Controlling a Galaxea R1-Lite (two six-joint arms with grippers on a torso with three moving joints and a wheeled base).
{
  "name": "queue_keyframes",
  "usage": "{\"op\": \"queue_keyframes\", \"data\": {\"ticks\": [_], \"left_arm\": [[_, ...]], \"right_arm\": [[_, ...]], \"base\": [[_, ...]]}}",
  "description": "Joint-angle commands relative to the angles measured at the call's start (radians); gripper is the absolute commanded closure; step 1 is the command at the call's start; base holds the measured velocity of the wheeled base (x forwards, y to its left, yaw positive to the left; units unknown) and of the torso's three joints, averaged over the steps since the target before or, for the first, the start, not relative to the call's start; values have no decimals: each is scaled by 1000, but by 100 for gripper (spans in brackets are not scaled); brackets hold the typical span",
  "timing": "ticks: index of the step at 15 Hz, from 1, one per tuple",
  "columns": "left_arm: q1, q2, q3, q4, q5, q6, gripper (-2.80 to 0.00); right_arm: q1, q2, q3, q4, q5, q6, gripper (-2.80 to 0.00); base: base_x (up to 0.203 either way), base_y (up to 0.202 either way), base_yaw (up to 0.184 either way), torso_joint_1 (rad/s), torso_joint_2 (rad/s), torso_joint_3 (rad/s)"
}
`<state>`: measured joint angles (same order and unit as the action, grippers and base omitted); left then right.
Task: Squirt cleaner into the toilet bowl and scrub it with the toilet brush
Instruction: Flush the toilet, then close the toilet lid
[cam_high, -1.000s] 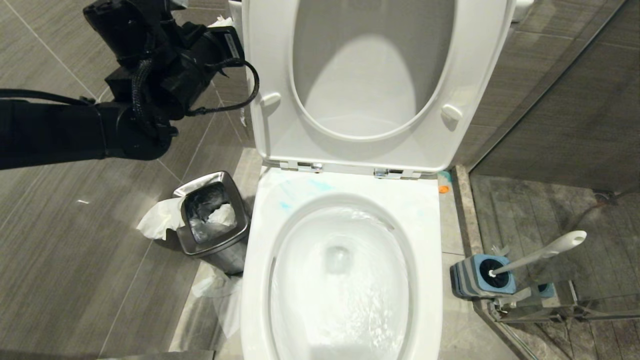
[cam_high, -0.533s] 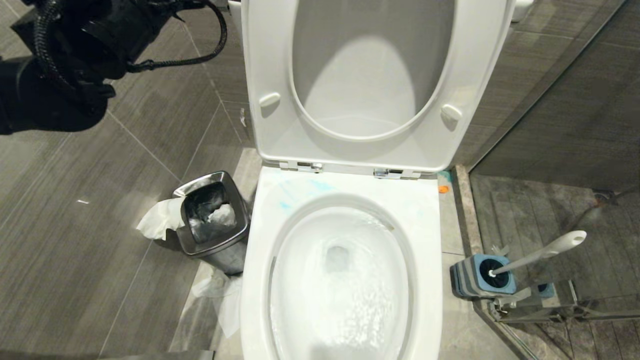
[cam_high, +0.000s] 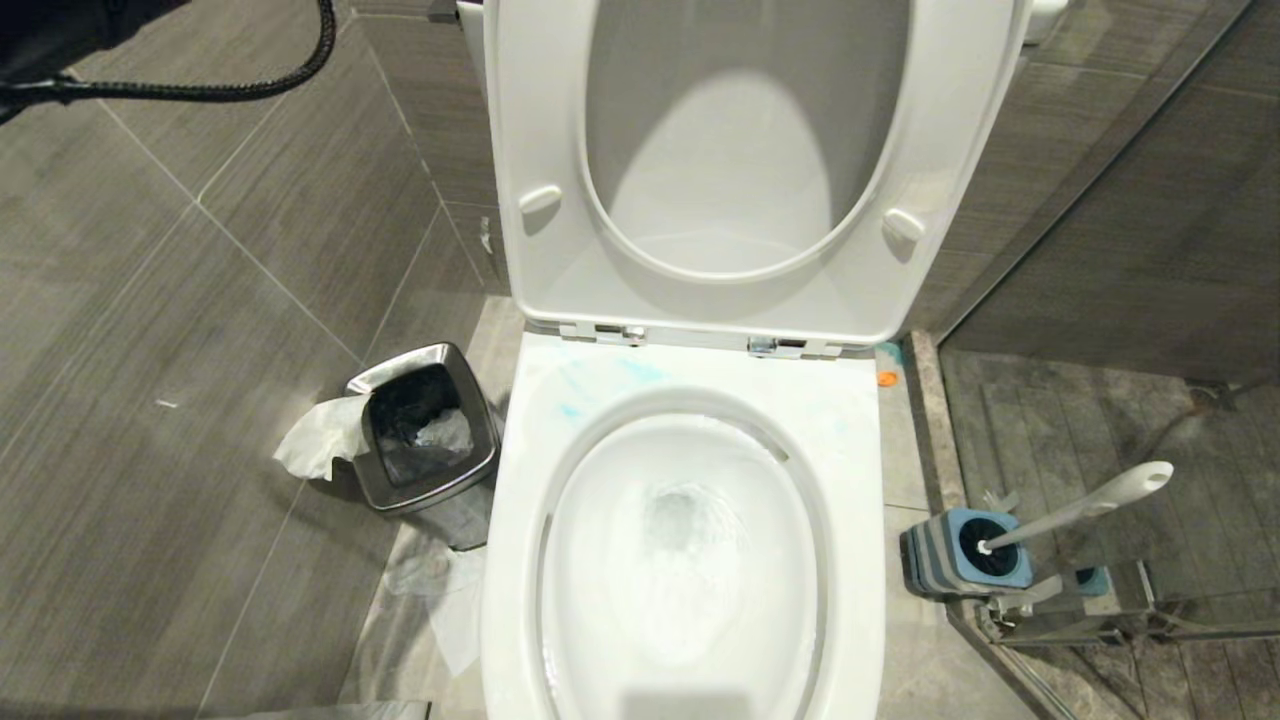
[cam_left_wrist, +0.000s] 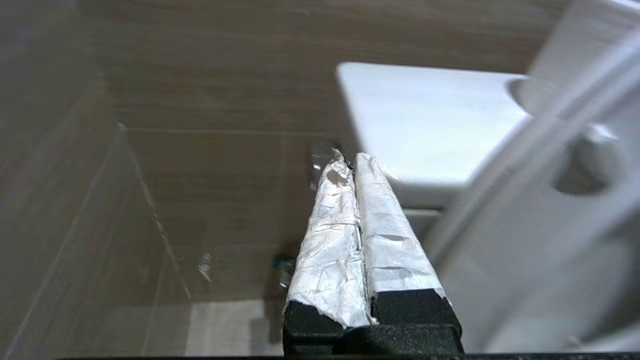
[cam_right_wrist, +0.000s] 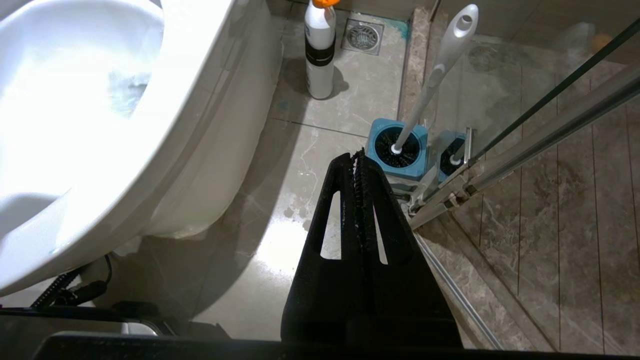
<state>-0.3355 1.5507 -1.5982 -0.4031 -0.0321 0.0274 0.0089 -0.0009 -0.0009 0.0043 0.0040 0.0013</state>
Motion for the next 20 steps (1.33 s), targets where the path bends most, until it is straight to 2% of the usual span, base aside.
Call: {"op": "queue_keyframes", "data": {"ticks": [1, 3, 4, 5, 8, 11, 13, 18, 20], "left_arm": [[37, -100, 59, 7, -178, -57, 0], [60, -110, 63, 8, -339, -114, 0], [68, -109, 59, 10, -386, -122, 0], [77, -98, 52, 10, -404, -131, 0], [114, 8, -26, -12, -430, -191, 0], [180, 198, -264, -48, -477, -217, 0], [197, 300, -351, -71, -491, -222, 0], [169, 334, -272, -221, -494, -246, 0], [149, 337, -254, -296, -494, -300, 0]], "right_arm": [[0, 1, 0, 0, 1, 0, 0], [0, 1, -1, 0, 1, 0, 0], [0, 1, 1, 0, 1, 0, 0], [0, 1, -1, 0, 1, 0, 0], [0, 1, -1, 0, 1, 0, 0], [0, 1, 1, 0, 1, 0, 0], [0, 1, 1, 0, 1, 0, 0], [0, 1, 0, 0, 1, 0, 0], [0, 1, 0, 0, 1, 0, 0]], "base": [[0, 0, 0, 0, 0, 0], [0, 0, 0, 0, 0, 0], [0, 0, 0, 0, 0, 0], [0, 0, 0, 0, 0, 0], [0, 0, 0, 0, 0, 0], [0, 0, 0, 0, 0, 0], [0, 0, 0, 0, 0, 0], [0, 0, 0, 0, 0, 0], [0, 0, 0, 0, 0, 0]]}}
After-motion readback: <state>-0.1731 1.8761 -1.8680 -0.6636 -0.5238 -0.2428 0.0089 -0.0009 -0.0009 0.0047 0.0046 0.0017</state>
